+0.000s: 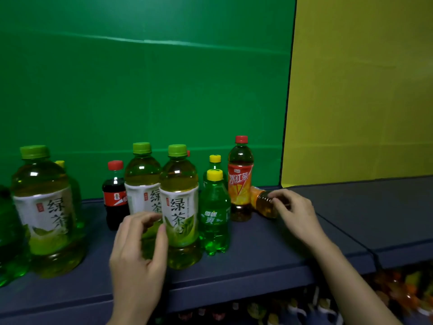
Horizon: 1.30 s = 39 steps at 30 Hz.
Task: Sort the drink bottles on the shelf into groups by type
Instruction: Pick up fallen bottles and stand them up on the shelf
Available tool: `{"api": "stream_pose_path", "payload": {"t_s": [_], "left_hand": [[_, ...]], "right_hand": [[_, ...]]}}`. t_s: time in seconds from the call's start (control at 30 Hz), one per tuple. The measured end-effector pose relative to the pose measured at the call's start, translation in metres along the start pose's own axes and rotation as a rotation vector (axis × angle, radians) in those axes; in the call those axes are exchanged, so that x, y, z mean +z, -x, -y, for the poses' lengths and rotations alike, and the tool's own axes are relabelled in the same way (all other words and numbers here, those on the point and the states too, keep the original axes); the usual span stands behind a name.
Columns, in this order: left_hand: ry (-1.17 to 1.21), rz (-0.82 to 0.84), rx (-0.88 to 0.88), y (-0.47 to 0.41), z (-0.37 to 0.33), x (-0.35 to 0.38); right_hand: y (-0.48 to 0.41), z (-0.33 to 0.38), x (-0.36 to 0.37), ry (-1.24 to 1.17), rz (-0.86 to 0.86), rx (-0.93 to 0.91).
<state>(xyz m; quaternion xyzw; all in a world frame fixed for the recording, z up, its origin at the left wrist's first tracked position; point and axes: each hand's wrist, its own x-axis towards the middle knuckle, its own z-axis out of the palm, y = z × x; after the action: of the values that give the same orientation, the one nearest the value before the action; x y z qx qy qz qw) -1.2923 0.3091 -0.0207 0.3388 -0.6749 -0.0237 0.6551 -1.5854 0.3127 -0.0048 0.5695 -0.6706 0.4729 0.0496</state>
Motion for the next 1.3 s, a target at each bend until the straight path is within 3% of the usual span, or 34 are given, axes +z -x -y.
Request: {"api": "stream_pose_path", "payload": {"t_s": [0.2, 0.4, 0.57, 0.77, 1.0, 1.3], "left_hand": [[-0.102, -0.135, 0.018, 0.016, -0.04, 0.036], [-0.124, -0.09, 0.048, 0.024, -0.073, 0.075], [-0.134, -0.023, 0.075, 0.029, -0.084, 0.102], [-0.122, 0.157, -0.011, 0.023, -0.093, 0.142], [-0.178, 0.16, -0.182, -0.013, -0.082, 0.191], [-0.263, 0.153, -0.425, -0.046, -0.059, 0.229]], "right_hand": [[-0.067, -0.026, 0.004, 0.139, 0.215, -0.006], [-0.105, -0.027, 0.036, 0.304, 0.619, 0.112], [-0.121, -0.031, 0.043, 0.265, 0.768, 0.203], [-0.112, -0.046, 0.033, 0.006, 0.614, 0.254], [-0.076, -0.059, 0.01, -0.501, 0.275, 0.202], [-0.06, -0.077, 0.005, -0.601, 0.176, 0.158]]}}
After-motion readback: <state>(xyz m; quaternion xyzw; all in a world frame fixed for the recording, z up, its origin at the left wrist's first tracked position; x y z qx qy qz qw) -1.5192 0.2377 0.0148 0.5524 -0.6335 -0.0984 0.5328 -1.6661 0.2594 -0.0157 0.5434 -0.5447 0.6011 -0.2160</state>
